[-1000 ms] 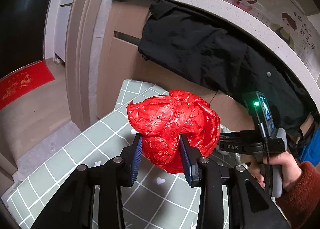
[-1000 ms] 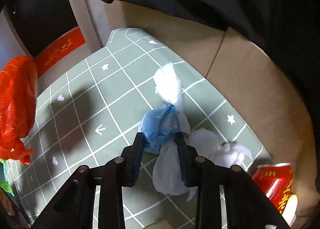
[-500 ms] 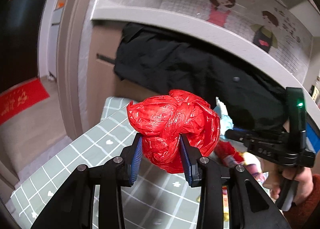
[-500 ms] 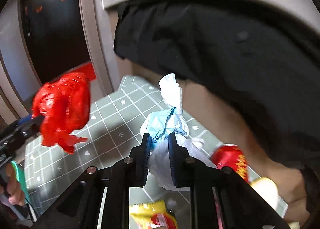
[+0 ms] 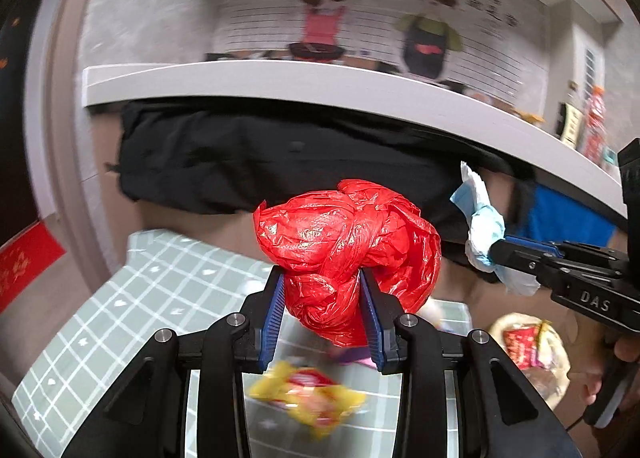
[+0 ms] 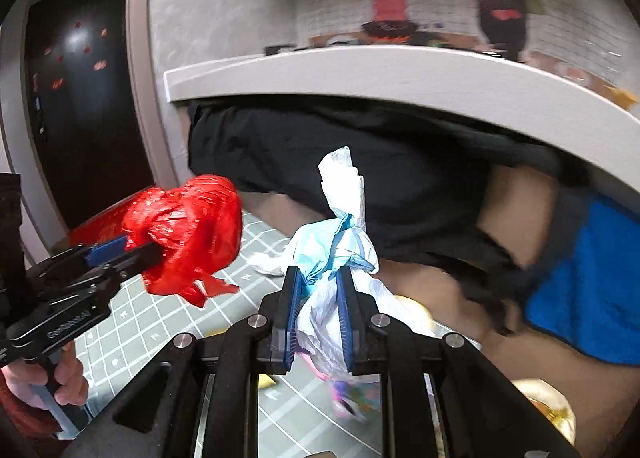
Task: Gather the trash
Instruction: 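Drop the red bag into the bin with the left tool while the right drops the tissue, then grasp the yellow snack bag with the left tool, then hold the yellow snack bag with the left tool while the right grasps the white tissue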
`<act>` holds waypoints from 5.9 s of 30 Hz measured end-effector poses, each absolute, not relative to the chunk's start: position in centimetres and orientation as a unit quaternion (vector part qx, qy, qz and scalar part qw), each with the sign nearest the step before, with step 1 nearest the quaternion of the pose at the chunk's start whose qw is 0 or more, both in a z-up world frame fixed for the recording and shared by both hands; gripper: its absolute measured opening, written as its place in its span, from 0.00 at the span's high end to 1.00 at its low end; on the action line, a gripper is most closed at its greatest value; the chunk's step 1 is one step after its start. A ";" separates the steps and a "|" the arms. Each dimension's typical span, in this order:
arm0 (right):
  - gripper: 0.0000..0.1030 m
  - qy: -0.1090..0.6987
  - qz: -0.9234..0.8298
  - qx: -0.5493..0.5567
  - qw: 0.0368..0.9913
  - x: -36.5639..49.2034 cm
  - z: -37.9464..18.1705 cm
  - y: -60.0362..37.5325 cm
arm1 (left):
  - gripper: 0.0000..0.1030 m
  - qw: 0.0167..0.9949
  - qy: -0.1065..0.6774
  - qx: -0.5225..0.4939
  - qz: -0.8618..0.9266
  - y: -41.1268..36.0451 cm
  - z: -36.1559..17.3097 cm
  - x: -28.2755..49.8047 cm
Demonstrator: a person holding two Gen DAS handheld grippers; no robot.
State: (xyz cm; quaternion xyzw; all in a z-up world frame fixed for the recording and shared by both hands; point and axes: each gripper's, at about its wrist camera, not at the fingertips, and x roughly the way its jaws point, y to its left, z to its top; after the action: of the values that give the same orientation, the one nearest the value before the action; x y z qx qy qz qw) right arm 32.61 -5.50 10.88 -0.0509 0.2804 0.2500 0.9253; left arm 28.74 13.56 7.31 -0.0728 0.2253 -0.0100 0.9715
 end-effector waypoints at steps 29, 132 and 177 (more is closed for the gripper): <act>0.84 0.251 0.100 0.047 0.962 24.3 7.3 -29.2 | 0.64 0.941 0.281 -0.022 -0.186 -9.4 4.0 30.2; 0.71 0.328 0.243 0.046 0.912 31.4 0.5 -9.0 | 0.73 0.922 0.367 -0.126 0.003 16.5 -5.4 31.6; 0.95 0.342 0.250 -0.138 0.895 42.8 0.2 15.7 | 0.73 0.939 0.277 -0.194 0.059 33.7 -1.2 27.6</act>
State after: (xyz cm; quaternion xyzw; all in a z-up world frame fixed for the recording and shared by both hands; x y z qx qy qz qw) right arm 42.84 15.66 0.21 -0.1376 0.3424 0.2503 0.8951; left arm 27.58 33.72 -1.23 -0.1945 0.2771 0.0594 0.9391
